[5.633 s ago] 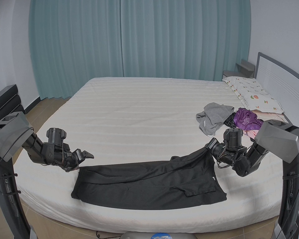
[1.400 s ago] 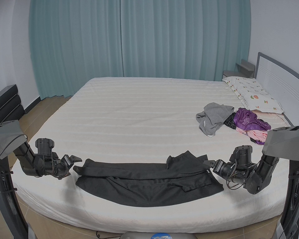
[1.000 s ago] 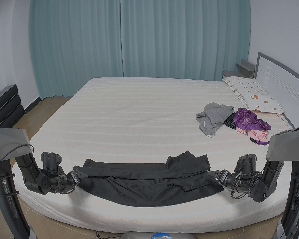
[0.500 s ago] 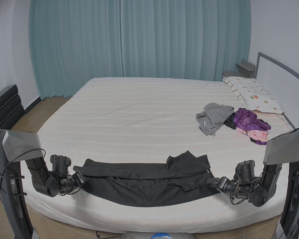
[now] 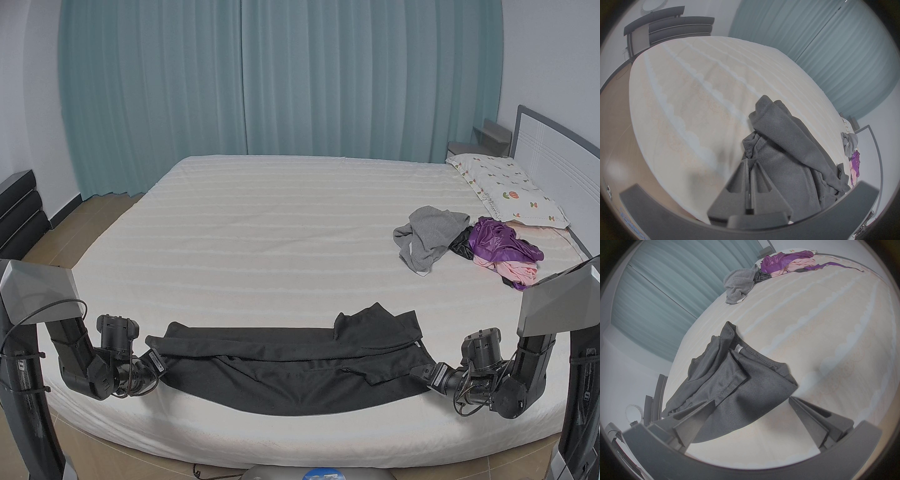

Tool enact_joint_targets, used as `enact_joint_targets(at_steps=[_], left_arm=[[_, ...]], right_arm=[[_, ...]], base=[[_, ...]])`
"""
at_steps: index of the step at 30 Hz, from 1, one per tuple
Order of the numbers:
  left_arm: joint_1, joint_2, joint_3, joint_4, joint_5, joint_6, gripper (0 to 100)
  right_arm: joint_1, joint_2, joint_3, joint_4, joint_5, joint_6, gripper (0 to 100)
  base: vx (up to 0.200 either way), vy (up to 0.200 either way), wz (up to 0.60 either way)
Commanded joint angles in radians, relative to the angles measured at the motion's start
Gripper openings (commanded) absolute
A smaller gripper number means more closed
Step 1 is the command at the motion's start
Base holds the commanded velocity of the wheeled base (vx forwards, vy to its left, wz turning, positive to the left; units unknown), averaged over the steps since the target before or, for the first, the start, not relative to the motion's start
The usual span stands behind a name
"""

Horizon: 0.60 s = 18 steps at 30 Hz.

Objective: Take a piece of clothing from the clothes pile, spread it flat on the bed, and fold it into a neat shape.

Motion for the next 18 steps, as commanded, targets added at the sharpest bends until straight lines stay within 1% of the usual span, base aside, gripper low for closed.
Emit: enact_joint_targets(at_steps=[1, 2, 3, 6, 12, 18], left_arm=[[0.005, -0.049, 0.029, 0.003, 0.001, 0.001, 0], [0.005, -0.052, 0.032, 0.003, 0.001, 0.001, 0], [0.008, -0.060, 0.041, 0.008, 0.006, 0.003, 0], [0.011, -0.064, 0.053, 0.006, 0.014, 0.008, 0], [0.016, -0.097, 0.073, 0.011, 0.020, 0.015, 0], [0.057, -0.130, 0.121, 0.012, 0.020, 0.115, 0]], right_arm=[[-0.003, 0.030, -0.048, 0.002, -0.001, 0.000, 100], [-0.003, 0.030, -0.051, 0.003, -0.001, 0.000, 100], [-0.003, 0.030, -0.054, 0.002, -0.003, 0.001, 0], [-0.003, 0.028, -0.051, 0.002, -0.007, 0.000, 0], [-0.001, 0.016, -0.038, -0.008, -0.044, 0.000, 0], [-0.003, -0.050, 0.007, -0.011, -0.047, 0.000, 0]], base=[[0.000, 0.000, 0.00], [0.000, 0.000, 0.00], [0.000, 0.000, 0.00], [0.000, 0.000, 0.00], [0.000, 0.000, 0.00], [0.000, 0.000, 0.00]])
